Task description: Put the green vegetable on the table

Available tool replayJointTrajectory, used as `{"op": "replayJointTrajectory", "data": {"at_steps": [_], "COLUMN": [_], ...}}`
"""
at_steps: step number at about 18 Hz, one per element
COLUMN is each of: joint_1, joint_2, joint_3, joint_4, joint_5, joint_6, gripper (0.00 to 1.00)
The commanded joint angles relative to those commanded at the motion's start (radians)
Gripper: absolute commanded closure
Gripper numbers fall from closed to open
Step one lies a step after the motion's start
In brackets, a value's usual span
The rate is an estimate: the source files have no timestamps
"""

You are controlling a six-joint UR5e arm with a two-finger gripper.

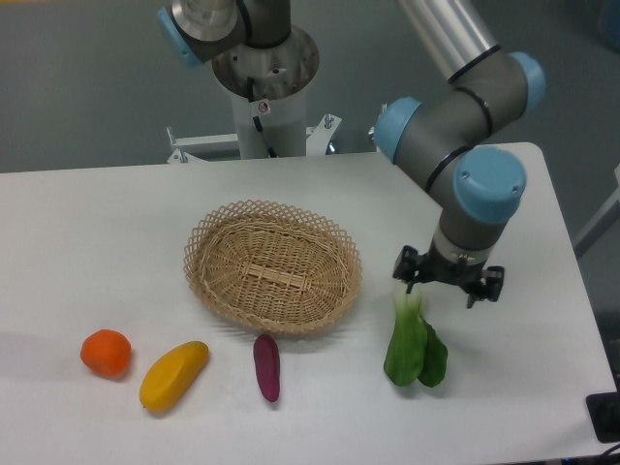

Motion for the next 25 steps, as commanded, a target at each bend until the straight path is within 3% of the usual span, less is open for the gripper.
{"op": "replayJointTrajectory", "data": {"at_steps": [5,12,25], "joint_1": [0.071,0.14,0.16], "joint_2": [0.008,0.008,0.005], "joint_3": [0.015,0.028,0.031], "joint_4": [-0.006,-0.006,-0.006], "joint_5": [-0.002,0.0,-0.002], "joint_6": [0.236,0.416,0.448], "gripper": [0.0,0.0,0.0]}}
